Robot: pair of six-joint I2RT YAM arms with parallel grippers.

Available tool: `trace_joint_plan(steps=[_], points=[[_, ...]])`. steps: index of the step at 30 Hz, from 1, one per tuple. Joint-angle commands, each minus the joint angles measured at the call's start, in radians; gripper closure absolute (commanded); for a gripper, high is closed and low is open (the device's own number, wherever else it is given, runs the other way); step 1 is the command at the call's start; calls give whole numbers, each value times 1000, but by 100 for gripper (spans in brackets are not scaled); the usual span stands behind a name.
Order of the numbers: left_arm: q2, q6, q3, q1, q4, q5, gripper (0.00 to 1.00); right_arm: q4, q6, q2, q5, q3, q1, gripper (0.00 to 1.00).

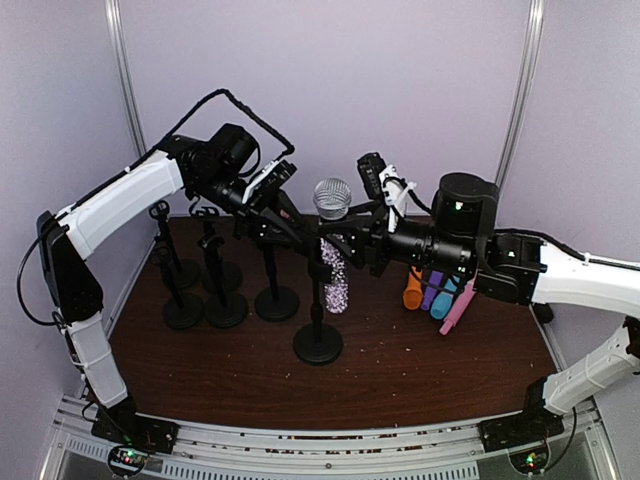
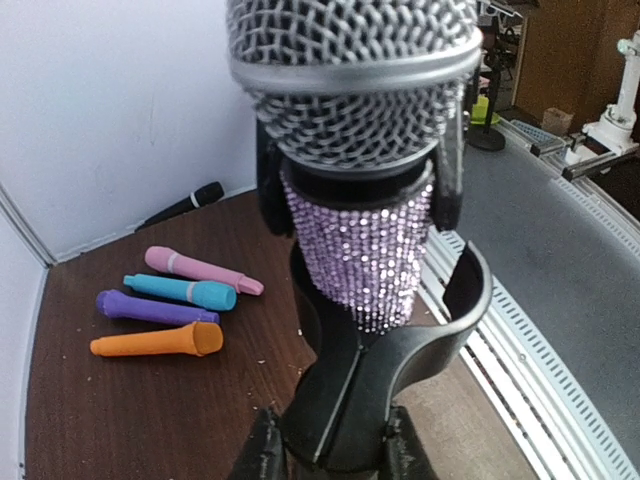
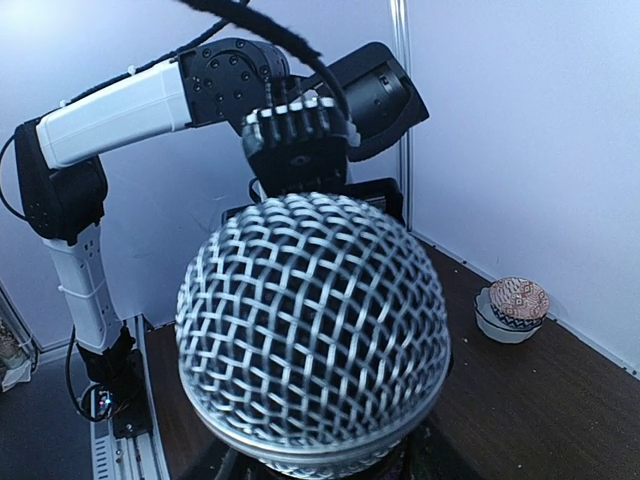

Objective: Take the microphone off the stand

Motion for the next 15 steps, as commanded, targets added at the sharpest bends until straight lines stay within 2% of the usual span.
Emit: trace_joint_plan(steps=[1,3,7,11,15], points=[[17,38,34,-28,-61,4,90,-26,-12,-29,0,44,-4,64],[21,14,43,-27,-47,-15,98,-40,-15,-51,-7,54,-5,67],[21,-45,49,-27,-16,-49,99,-93,-20,-123,13,64,-5,70],[17,-143,43,-27,50,-80,100,-114,-15,-267,113,23,-5,74],[16,-179,36,-28,79,-94,100,-181,8,-376,246,-2,-15,79]])
